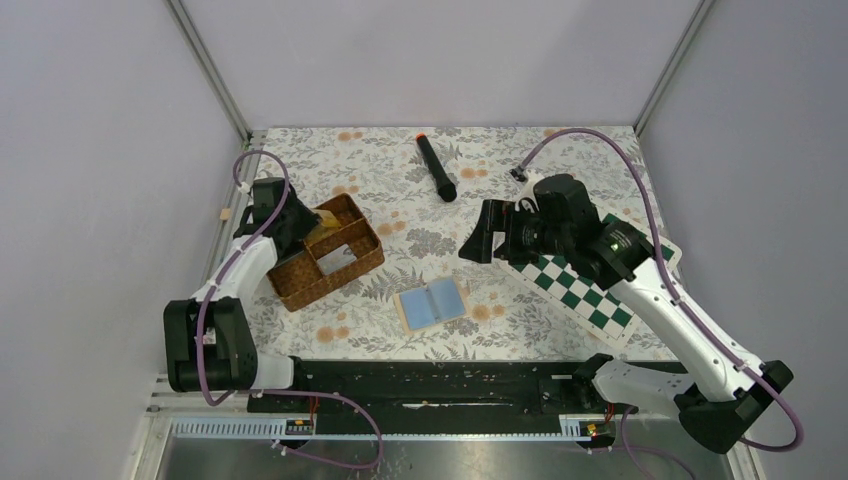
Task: Take the credit cards out of the card holder
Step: Place the credit card in the storage box.
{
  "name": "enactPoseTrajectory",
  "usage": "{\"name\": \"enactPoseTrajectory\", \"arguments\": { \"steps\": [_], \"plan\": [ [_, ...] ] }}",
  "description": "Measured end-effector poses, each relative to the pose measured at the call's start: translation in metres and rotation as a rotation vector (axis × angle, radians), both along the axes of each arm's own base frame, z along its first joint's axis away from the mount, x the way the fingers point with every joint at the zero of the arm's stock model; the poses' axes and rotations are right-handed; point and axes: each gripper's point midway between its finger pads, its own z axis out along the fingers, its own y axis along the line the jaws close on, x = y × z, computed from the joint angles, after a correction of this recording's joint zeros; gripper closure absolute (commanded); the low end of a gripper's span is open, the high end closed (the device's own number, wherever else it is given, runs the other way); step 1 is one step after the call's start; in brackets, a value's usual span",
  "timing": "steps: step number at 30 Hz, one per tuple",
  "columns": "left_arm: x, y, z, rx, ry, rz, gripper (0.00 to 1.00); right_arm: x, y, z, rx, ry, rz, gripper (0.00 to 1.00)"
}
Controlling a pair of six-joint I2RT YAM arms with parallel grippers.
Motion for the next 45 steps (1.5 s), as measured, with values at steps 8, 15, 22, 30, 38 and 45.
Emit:
{"name": "enactPoseTrajectory", "arguments": {
  "steps": [8,15,22,30,38,45],
  "plan": [
    [0.008,-0.002,0.001,-0.009,-0.027,-0.014,1.0,0.013,0.005,-0.004,-0.036,0.007,0.013,0.01],
    [0.01,-0.001,-0.012,0.003,0.006,-0.022,1.0,0.016,0.003,-0.01,-0.059,0.02,0.013,0.0],
    [0.009,-0.001,-0.016,0.006,0.016,-0.025,1.0,0.02,0.004,-0.007,-0.054,0.016,0.011,0.01],
    [0.01,0.0,-0.03,0.025,0.055,-0.038,1.0,0.021,0.003,-0.007,-0.054,0.017,0.007,0.01],
    [0.012,0.003,-0.029,0.045,0.053,-0.05,1.0,0.024,0.004,-0.01,-0.06,0.027,0.006,0.01],
    [0.011,0.006,-0.03,0.053,0.058,-0.045,1.0,0.026,0.004,-0.012,-0.065,0.034,0.002,0.01]
  ]
}}
